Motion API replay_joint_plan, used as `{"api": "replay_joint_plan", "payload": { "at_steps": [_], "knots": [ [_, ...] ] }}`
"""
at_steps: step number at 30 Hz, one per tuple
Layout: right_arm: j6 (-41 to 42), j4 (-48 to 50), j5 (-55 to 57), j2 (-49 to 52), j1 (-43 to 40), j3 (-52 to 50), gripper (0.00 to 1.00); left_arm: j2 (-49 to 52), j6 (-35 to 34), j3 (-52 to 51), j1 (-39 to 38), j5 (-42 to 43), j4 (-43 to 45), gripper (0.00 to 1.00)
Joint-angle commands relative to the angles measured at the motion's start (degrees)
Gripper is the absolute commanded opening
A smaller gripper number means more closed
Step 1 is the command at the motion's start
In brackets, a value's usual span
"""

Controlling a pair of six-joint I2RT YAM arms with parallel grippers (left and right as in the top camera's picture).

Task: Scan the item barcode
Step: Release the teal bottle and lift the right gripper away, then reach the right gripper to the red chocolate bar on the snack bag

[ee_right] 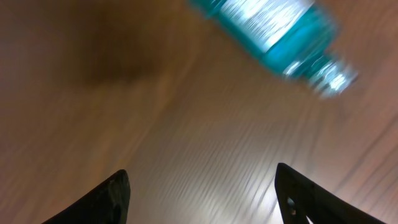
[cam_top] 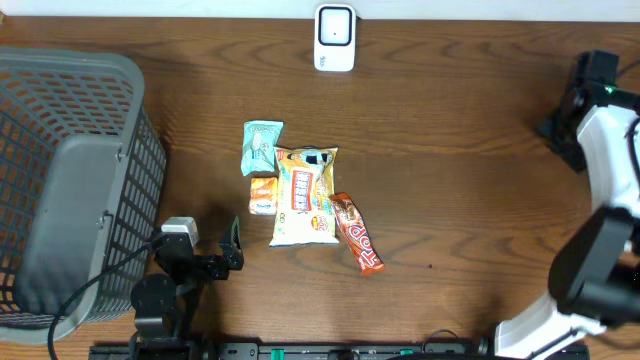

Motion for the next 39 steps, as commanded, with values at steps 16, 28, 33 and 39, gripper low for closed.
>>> {"api": "replay_joint_plan", "payload": {
  "at_steps": [16, 28, 33, 39],
  "knots": [
    [-13.00, -5.31, -3.39, -5.51, 47.45, -9.03, 0.86, -0.11, -0.68, -0.90, -0.07, 0.72, -1.25, 0.98],
    [-17.57, 5.42, 1.57, -5.25, 66.45, -21.70, 0.90, -0.11, -0.68, -0.90, -0.07, 0.72, -1.25, 0.98],
    [-19.47, 10.34, 3.96, -4.76, 68.96, -26.71, 0.89, -0.11, -0.68, -0.90, -0.07, 0.72, -1.25, 0.98],
    [-19.41, 11.54, 3.23, -4.11, 68.91, -31.76, 0.75, -0.11, -0.68, -0.90, -0.07, 0.72, -1.25, 0.98]
  ]
}}
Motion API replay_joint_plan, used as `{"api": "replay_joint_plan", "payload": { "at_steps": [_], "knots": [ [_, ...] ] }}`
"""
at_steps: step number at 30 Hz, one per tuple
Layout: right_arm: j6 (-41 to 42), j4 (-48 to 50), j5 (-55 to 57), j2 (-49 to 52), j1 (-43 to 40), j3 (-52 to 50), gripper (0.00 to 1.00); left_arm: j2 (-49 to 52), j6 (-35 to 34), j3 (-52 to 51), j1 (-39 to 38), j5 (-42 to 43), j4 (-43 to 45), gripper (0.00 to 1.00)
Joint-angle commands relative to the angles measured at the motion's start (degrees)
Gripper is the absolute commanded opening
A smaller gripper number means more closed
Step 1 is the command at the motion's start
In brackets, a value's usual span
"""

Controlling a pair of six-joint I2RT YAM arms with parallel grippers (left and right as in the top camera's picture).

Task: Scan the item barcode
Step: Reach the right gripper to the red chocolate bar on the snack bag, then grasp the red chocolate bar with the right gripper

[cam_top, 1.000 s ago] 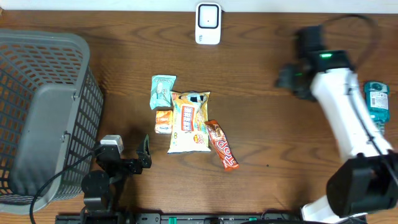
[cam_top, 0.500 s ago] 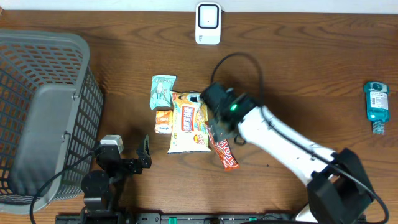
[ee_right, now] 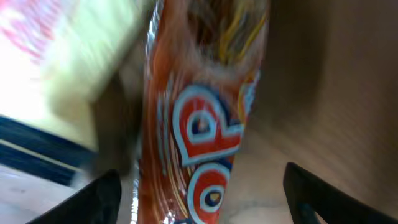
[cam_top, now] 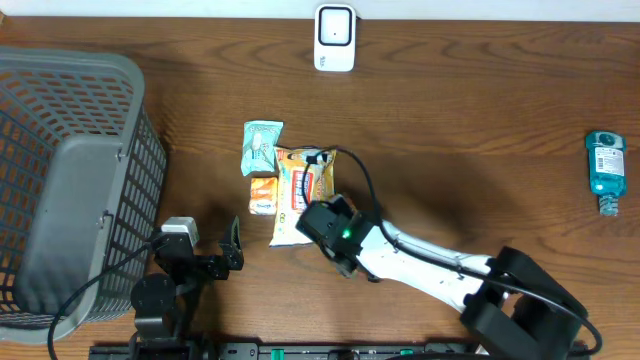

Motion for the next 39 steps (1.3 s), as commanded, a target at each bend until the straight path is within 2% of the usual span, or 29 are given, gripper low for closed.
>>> {"api": "replay_joint_plan", "payload": {
  "at_steps": [1, 9, 11, 13, 17, 19, 21, 24, 30, 36, 39],
  "knots": [
    [-0.52, 0.24, 0.72, 0.59, 0.09, -1.95, 0.71, -0.11, -0.68, -0.90, -0.07, 0.72, -1.25, 0.98],
    [-0.52, 1.68, -3.63, 0.59, -0.13, -5.90, 0.40, -0.11, -0.68, -0.90, -0.07, 0.72, -1.25, 0.98],
    [-0.57, 1.68, -5.73, 0.59, -0.61, -5.90, 0.18, -0.11, -0.68, -0.90, -0.07, 0.72, -1.25, 0.98],
    [-0.74, 1.14, -9.14, 0.59, -1.29, -5.11, 0.02, -0.11, -0.68, -0.90, -0.07, 0.72, -1.25, 0.98],
    [-1.16, -5.55, -13.20, 0.35, -4.90, 2.67, 0.01, -0.11, -0.68, -0.90, -0.07, 0.72, -1.25, 0.98],
    [-4.79, -9.73, -20.17, 0.02, -8.24, 8.61, 0.01, -0.11, -0.68, -0.90, -0.07, 0.72, -1.25, 0.98],
    [-10.14, -14.05, -30.64, -0.24, -12.17, 14.10, 0.01, -0.11, -0.68, -0.90, -0.07, 0.72, -1.25, 0.98],
    [-22.80, -21.05, -53.27, -0.24, -19.89, 19.93, 0.01, -0.11, -0.68, -0.90, -0.07, 0.72, -1.25, 0.98],
    [-40.61, -28.26, -86.71, 1.09, -33.11, 20.22, 0.01, -0.11, -0.68, -0.90, -0.07, 0.72, -1.25, 0.98],
    [-45.55, -28.81, -106.79, 1.31, -35.54, 20.20, 0.01, -0.11, -0.68, -0.90, -0.07, 0.72, -1.25, 0.98],
    [-42.12, -28.65, -108.63, 1.31, -35.34, 20.22, 0.01, -0.11, -0.68, -0.90, -0.07, 0.72, -1.25, 0.98]
  ]
}}
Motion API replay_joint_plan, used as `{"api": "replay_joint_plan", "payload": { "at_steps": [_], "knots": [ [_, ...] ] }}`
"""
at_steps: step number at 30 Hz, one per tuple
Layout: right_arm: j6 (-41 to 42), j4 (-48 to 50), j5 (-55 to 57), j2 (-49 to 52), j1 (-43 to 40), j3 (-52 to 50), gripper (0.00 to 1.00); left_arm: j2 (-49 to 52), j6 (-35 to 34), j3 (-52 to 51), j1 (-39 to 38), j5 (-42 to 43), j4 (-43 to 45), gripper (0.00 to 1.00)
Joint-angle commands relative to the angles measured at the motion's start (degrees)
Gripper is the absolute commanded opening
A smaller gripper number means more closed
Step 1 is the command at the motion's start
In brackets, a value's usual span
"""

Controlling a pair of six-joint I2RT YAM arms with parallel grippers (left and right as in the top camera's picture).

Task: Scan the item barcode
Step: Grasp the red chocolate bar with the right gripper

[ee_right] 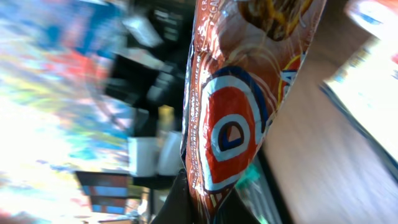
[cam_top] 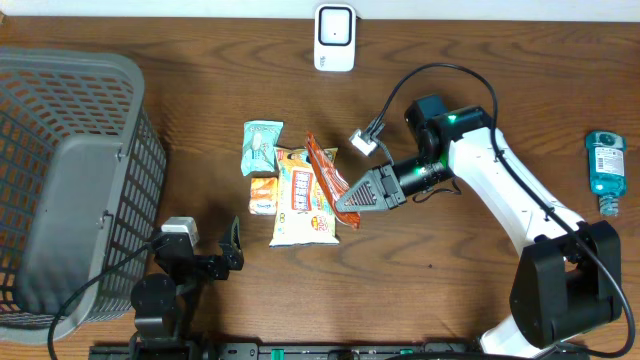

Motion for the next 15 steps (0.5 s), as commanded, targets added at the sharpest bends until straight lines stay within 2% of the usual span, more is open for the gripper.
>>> {"api": "replay_joint_plan", "payload": {
  "at_steps": [1, 6, 12, 15],
  "knots": [
    [-0.26, -0.52, -12.72, 0.35, 0.28, 0.00, 0.01, -0.11, -0.68, -0.90, -0.07, 0.72, -1.25, 0.98],
    [-0.79, -2.01, -12.72, 0.35, 0.90, 0.00, 0.01, -0.11, -0.68, -0.90, -0.07, 0.72, -1.25, 0.98],
    [-10.08, -2.29, -12.72, 0.35, 1.97, 0.00, 0.01, -0.11, -0.68, -0.90, -0.07, 0.72, -1.25, 0.98],
    [-11.19, -2.25, -12.72, 0.35, 3.08, 0.00, 0.01, -0.11, -0.68, -0.90, -0.07, 0.72, -1.25, 0.98]
  ]
}}
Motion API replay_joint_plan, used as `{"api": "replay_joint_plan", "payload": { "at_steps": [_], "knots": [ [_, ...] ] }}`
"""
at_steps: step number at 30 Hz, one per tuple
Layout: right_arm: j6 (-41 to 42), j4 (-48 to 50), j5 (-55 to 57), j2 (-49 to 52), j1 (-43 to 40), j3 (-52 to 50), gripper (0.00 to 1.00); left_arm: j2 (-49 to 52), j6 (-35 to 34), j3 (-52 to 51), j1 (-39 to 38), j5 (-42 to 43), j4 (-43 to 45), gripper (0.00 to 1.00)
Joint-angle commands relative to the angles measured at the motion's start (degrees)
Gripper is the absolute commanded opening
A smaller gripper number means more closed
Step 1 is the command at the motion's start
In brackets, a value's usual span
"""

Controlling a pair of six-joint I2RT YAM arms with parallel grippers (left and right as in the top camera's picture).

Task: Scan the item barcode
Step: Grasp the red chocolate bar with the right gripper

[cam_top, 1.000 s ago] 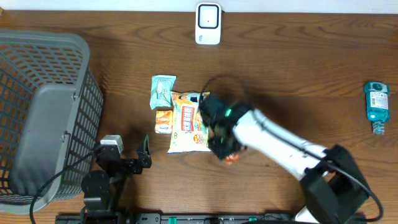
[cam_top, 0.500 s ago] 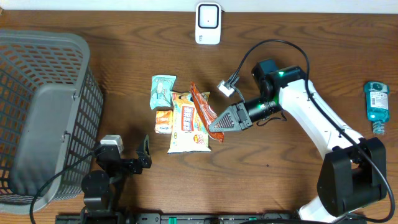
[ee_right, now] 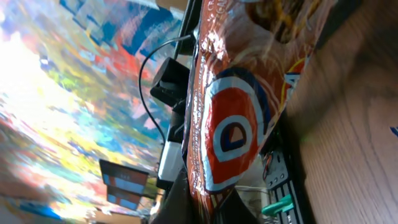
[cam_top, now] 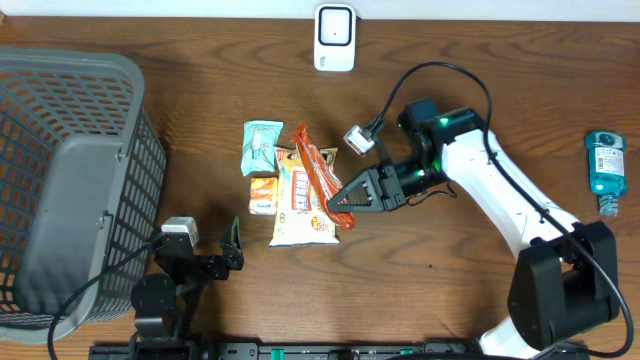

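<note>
An orange-red snack bar wrapper [cam_top: 318, 175] hangs lifted above the table, over the yellow chip bag [cam_top: 298, 200]. My right gripper [cam_top: 340, 205] is shut on its lower end. In the right wrist view the wrapper [ee_right: 239, 106] fills the middle, and the gripper [ee_right: 199, 208] pinches its bottom edge. The white barcode scanner [cam_top: 334, 37] stands at the table's far edge, well behind the held bar. My left gripper [cam_top: 233, 245] rests at the near left, its jaws a little apart with nothing between them.
A grey basket [cam_top: 70, 180] fills the left side. A mint packet [cam_top: 261, 146] and a small orange packet [cam_top: 262, 194] lie beside the chip bag. A blue bottle [cam_top: 605, 168] lies at the far right. A cable [cam_top: 440, 75] loops above the right arm.
My right gripper has shifted slightly left and away from the front edge with the bar, whose top now reaches further toward the scanner. The left arm has not moved.
My right gripper was open at the far right near the blue bottle. Then it stood open over the bar lying beside the chip bag. Half a second ago it was shut on the bar, held clear of the table, and now holds it a little further left.
</note>
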Motion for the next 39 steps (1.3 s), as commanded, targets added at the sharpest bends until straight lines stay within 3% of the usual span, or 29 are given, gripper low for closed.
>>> {"api": "replay_joint_plan", "payload": {
  "at_steps": [1, 8, 11, 15, 16, 25, 26, 28, 30, 31, 32, 39],
  "knots": [
    [-4.20, 0.00, -2.80, 0.35, 1.66, 0.00, 0.01, -0.11, -0.68, -0.90, -0.07, 0.72, -1.25, 0.98],
    [-5.46, 2.25, -0.81, 0.35, 3.06, 0.00, 0.01, -0.11, -0.68, -0.90, -0.07, 0.72, -1.25, 0.98],
    [-5.09, 6.34, 17.27, 0.35, 3.72, 0.00, 0.01, -0.11, -0.68, -0.90, -0.07, 0.72, -1.25, 0.98],
    [16.31, 17.77, 52.57, 0.90, 6.32, 0.00, 0.01, -0.11, -0.68, -0.90, -0.07, 0.72, -1.25, 0.98],
    [17.44, 21.29, 58.55, 1.16, 8.15, 0.00, 0.01, -0.11, -0.68, -0.90, -0.07, 0.72, -1.25, 0.98],
    [16.85, 21.79, 75.30, 7.87, 14.53, -0.04, 0.03, -0.11, -0.68, -0.90, -0.07, 0.72, -1.25, 0.98],
    [16.90, 21.81, 76.67, 9.27, 14.58, -0.04, 0.17, -0.11, -0.68, -0.90, -0.07, 0.72, -1.25, 0.98],
    [17.88, 22.43, 79.41, 10.97, 14.60, 0.04, 0.58, -0.11, -0.68, -0.90, -0.07, 0.72, -1.25, 0.98],
    [21.64, 22.71, 81.57, 11.17, 14.56, 0.74, 0.88, -0.11, -0.68, -0.90, -0.07, 0.72, -1.25, 0.98],
    [23.67, 22.01, 81.90, 10.93, 14.56, 1.97, 0.95, -0.11, -0.68, -0.90, -0.07, 0.72, -1.25, 0.98],
    [25.33, 21.09, 81.88, 10.56, 14.64, 3.78, 0.99, -0.11, -0.68, -0.90, -0.07, 0.72, -1.25, 0.98],
    [28.35, 20.20, 83.60, 6.78, 18.49, 13.77, 0.99, -0.11, -0.68, -0.90, -0.07, 0.72, -1.25, 0.98]
  ]
}}
